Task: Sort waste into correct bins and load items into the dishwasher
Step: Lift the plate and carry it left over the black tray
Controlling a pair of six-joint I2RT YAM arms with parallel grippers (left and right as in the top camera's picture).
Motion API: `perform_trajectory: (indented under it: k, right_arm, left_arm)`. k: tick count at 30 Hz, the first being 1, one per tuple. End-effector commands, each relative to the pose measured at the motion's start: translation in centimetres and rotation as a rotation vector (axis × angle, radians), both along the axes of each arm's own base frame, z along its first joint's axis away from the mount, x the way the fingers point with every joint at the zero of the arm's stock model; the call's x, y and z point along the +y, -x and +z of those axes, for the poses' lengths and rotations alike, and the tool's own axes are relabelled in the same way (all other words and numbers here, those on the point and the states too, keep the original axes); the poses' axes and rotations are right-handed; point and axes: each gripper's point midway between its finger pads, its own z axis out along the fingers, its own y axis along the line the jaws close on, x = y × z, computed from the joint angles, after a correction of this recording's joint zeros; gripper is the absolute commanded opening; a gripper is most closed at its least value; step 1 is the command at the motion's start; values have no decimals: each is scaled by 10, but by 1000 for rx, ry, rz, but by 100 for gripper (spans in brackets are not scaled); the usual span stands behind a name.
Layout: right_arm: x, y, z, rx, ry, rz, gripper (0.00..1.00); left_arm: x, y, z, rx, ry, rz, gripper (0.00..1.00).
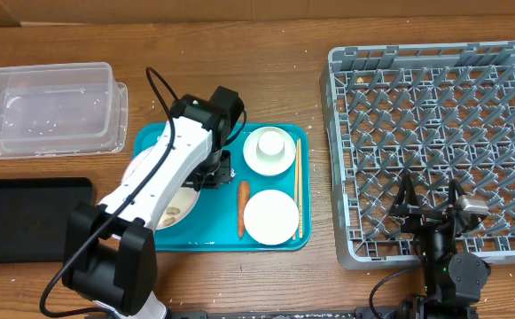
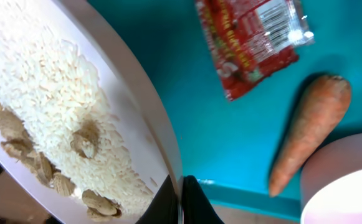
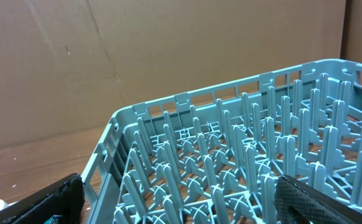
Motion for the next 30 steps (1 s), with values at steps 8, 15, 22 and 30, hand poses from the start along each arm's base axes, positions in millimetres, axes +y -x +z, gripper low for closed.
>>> perform_trajectory:
  k: [8,15,22,30]
  right_arm:
    - [-1,0,-2,-3,5,-7,100]
    - [-1,0,-2,-3,5,-7,100]
    - [-1,0,-2,-3,5,-7,100]
    - [-1,0,-2,-3,5,-7,100]
  left_arm:
    - [32,-32,63,-123,-98,70,4]
    - [89,-42,77,-136,-94,250,4]
    - [155,-47,71,-149,67,484,4]
    - [219,-50,72,-247,166,695,4]
